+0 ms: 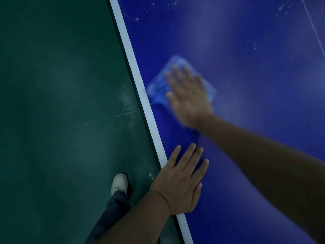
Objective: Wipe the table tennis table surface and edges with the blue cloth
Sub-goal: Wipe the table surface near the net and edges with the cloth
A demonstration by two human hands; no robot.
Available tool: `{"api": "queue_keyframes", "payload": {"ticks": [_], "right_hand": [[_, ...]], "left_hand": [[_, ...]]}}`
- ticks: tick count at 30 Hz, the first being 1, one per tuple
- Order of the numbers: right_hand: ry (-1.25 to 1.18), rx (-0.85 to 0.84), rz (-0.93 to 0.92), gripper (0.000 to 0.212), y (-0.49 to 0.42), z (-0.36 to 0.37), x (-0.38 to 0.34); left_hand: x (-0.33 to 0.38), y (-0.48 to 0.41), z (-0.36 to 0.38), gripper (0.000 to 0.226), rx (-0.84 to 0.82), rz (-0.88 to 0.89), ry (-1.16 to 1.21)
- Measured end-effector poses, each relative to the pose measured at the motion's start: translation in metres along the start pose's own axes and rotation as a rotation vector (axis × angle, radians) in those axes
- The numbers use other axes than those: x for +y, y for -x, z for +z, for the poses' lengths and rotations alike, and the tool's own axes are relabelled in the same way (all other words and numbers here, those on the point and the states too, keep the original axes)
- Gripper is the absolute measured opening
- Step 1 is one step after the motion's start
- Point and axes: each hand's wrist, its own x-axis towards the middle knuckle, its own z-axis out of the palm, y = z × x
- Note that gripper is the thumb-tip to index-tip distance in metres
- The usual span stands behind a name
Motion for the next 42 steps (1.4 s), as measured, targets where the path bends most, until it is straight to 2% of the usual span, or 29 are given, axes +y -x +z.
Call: {"api": "queue_keyframes", "payload": {"ticks": [1, 3, 4, 5, 6, 7, 10, 11, 12, 14, 15, 17, 18, 19, 20, 21, 24, 25, 26, 28, 29, 32, 33, 34, 35, 38, 39, 40, 42], "right_hand": [[0.029, 0.012, 0.154, 0.063, 0.002, -0.003, 0.034], [-0.064, 0.049, 0.61, 0.061, 0.001, -0.011, 0.079], [-0.132, 0.068, 0.777, 0.06, -0.004, -0.011, 0.081], [-0.155, 0.08, 0.846, 0.061, -0.012, -0.01, 0.068], [-0.147, 0.081, 0.799, 0.061, -0.018, -0.009, 0.046], [-0.125, 0.083, 0.658, 0.061, -0.022, -0.007, 0.022], [-0.066, 0.026, 0.077, 0.06, -0.006, 0.001, -0.03], [-0.056, 0.015, -0.013, 0.06, 0.001, -0.001, -0.024], [-0.038, 0.007, -0.015, 0.058, 0.006, -0.003, -0.004], [0.094, -0.022, 0.171, 0.055, 0.02, -0.003, 0.053], [0.124, -0.047, 0.367, 0.055, 0.029, -0.005, 0.084], [-0.059, 0.014, 0.887, 0.057, 0.046, -0.013, 0.118], [-0.152, 0.084, 1.082, 0.058, 0.046, -0.016, 0.116], [-0.181, 0.124, 1.168, 0.059, 0.038, -0.015, 0.103], [-0.188, 0.125, 1.135, 0.059, 0.026, -0.014, 0.081], [-0.191, 0.119, 0.983, 0.06, 0.011, -0.011, 0.055], [-0.119, 0.087, 0.254, 0.062, -0.017, 0.002, -0.034], [-0.09, 0.053, 0.074, 0.062, -0.016, 0.004, -0.043], [-0.096, 0.038, -0.024, 0.062, -0.013, 0.002, -0.036], [-0.006, 0.022, 0.026, 0.061, 0.002, 0.002, 0.018], [0.025, 0.025, 0.18, 0.059, 0.012, 0.001, 0.055], [-0.17, 0.081, 0.92, 0.06, 0.029, -0.012, 0.132], [-0.226, 0.089, 1.062, 0.061, 0.023, -0.012, 0.126], [-0.23, 0.099, 1.073, 0.061, 0.012, -0.012, 0.105], [-0.193, 0.106, 0.957, 0.062, 0.003, -0.008, 0.081], [-0.118, 0.031, 0.315, 0.065, -0.002, 0.003, 0.023], [-0.094, 0.003, 0.201, 0.065, 0.004, 0.003, 0.03], [-0.087, 0.016, 0.18, 0.064, 0.01, 0.0, 0.053], [0.013, 0.016, 0.326, 0.062, 0.025, -0.003, 0.121]], "left_hand": [[0.0, 0.0, 0.001, 0.061, 0.002, 0.001, -0.008], [0.0, 0.0, 0.001, 0.061, -0.003, -0.003, -0.014], [-0.001, 0.0, 0.001, 0.061, -0.01, -0.005, -0.018], [-0.001, 0.0, 0.0, 0.061, -0.019, -0.005, -0.021], [-0.001, 0.0, -0.001, 0.062, -0.026, -0.003, -0.019], [-0.001, -0.001, -0.002, 0.062, -0.031, -0.005, -0.014], [0.0, -0.001, -0.003, 0.061, -0.037, -0.02, -0.02], [0.001, -0.001, -0.004, 0.061, -0.046, -0.02, -0.02], [0.001, -0.001, -0.004, 0.061, -0.053, -0.021, -0.017], [0.001, -0.001, -0.002, 0.061, -0.053, -0.025, -0.021], [0.002, -0.001, -0.002, 0.061, -0.053, -0.02, -0.029], [0.002, -0.001, -0.001, 0.061, -0.06, -0.012, -0.042], [0.001, -0.001, -0.001, 0.061, -0.061, -0.015, -0.042], [0.0, -0.001, -0.002, 0.062, -0.065, -0.017, -0.041], [0.001, -0.001, -0.003, 0.062, -0.074, -0.016, -0.04], [0.0, -0.001, -0.004, 0.062, -0.077, -0.011, -0.042], [0.001, -0.001, -0.008, 0.061, -0.068, -0.003, -0.045], [0.0, 0.0, -0.01, 0.062, -0.061, -0.006, -0.033], [-0.001, 0.001, -0.013, 0.063, -0.047, -0.012, 0.0], [-0.008, 0.005, -0.021, 0.067, 0.002, -0.019, 0.087], [-0.015, 0.005, -0.027, 0.067, 0.034, -0.025, 0.119], [-0.047, -0.019, -0.052, 0.061, 0.116, -0.051, 0.129], [-0.059, -0.035, -0.061, 0.059, 0.131, -0.072, 0.125], [-0.07, -0.055, -0.07, 0.059, 0.146, -0.092, 0.127], [-0.08, -0.077, -0.078, 0.058, 0.16, -0.11, 0.134], [-0.101, -0.131, -0.095, 0.06, 0.166, -0.112, 0.136], [-0.105, -0.142, -0.095, 0.062, 0.148, -0.072, 0.122], [-0.107, -0.148, -0.094, 0.064, 0.116, -0.028, 0.096], [-0.112, -0.152, -0.088, 0.068, 0.015, 0.045, -0.028]]}}
